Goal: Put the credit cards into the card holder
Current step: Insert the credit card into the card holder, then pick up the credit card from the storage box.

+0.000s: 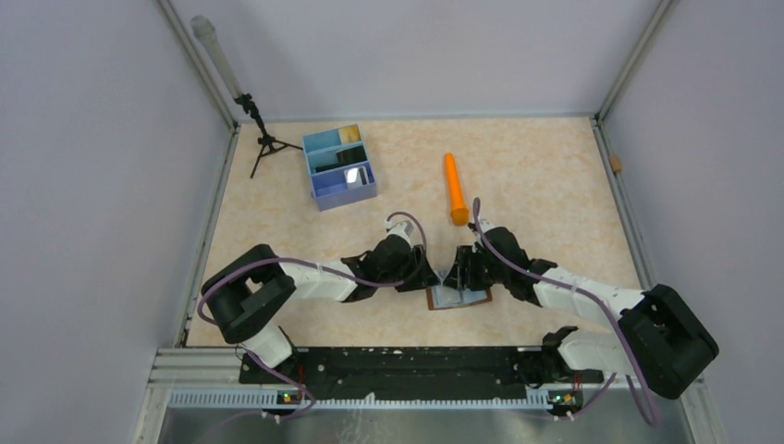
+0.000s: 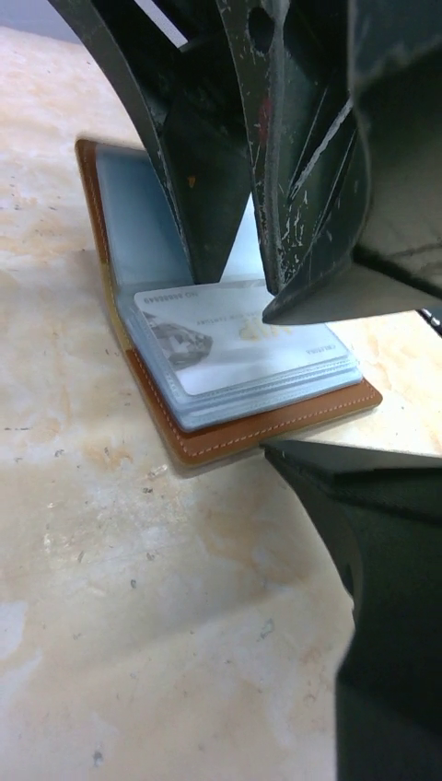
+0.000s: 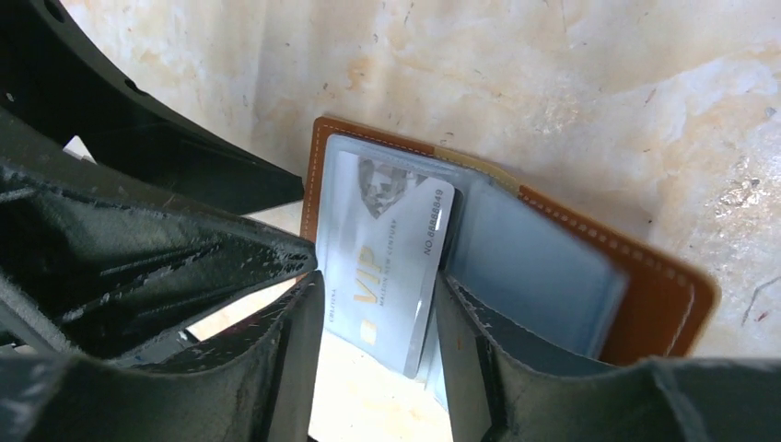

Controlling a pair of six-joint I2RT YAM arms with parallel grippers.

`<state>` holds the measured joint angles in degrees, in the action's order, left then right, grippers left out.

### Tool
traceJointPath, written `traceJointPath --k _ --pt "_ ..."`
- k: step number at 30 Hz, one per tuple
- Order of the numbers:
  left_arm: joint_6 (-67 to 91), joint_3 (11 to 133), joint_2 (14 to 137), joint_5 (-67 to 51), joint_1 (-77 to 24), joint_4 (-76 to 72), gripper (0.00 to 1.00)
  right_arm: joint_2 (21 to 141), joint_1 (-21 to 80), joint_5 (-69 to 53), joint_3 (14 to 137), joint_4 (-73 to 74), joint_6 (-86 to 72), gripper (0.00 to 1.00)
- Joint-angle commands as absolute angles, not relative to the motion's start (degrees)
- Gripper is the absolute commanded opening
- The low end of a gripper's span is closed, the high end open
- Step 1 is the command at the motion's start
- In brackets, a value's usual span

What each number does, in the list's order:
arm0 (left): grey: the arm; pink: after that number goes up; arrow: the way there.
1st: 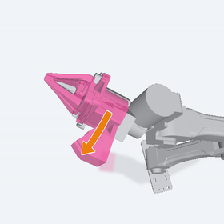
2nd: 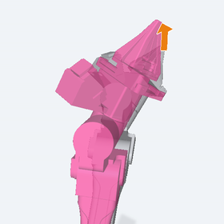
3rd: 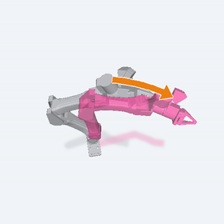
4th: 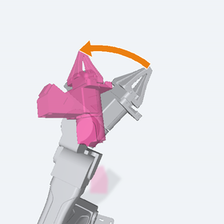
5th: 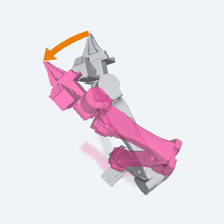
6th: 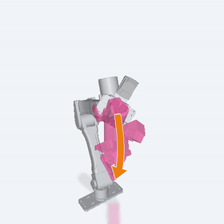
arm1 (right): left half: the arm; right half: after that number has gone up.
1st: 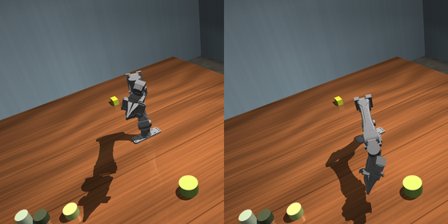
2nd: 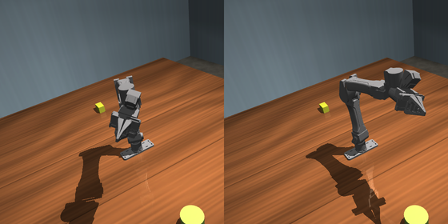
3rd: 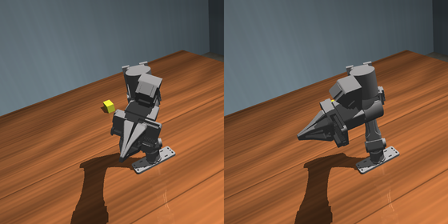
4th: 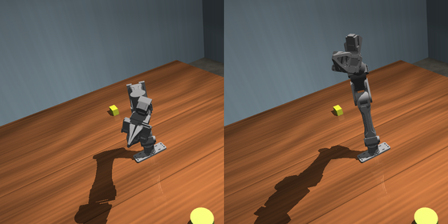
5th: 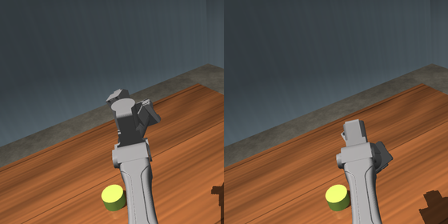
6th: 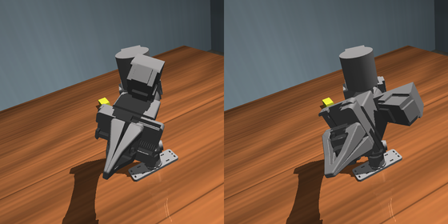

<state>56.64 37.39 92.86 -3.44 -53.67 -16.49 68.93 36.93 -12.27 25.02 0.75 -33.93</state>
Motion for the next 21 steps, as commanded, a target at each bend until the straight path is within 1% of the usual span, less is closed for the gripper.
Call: traceJointPath --k 1,3,7,9,13,16,21 --pt "53.97 38.33 86.23 -0.58 -52.53 -10.64 0.60 63.84 36.69 -10.27 27.07 2.13 -35.29 0.50" --pt "50.89 40.04 82.79 2.08 -51.46 -4.32 0.71 60.19 36.14 -9.18 28.15 5.10 -34.82 0.56" --pt "41.37 46.57 77.28 2.33 -46.89 10.82 0.89 54.96 33.76 -10.18 29.78 8.27 -33.63 0.64" --pt "36.26 50.62 75.94 0.99 -42.54 17.17 0.94 53.16 33.24 -11.35 30.60 9.20 -32.95 0.67" --pt "25.21 60.08 77.23 -3.40 -30.12 26.66 0.98 51.11 33.22 -12.91 31.70 9.47 -31.47 0.70" --pt "19.39 67.97 82.63 -2.96 -22.66 31.63 0.99 49.86 33.13 -13.17 31.74 9.23 -30.93 0.72" --pt "15.56 76.45 92.15 -5.24 -14.92 30.43 0.96 48.02 32.98 -14.23 30.83 7.85 -30.96 0.73"
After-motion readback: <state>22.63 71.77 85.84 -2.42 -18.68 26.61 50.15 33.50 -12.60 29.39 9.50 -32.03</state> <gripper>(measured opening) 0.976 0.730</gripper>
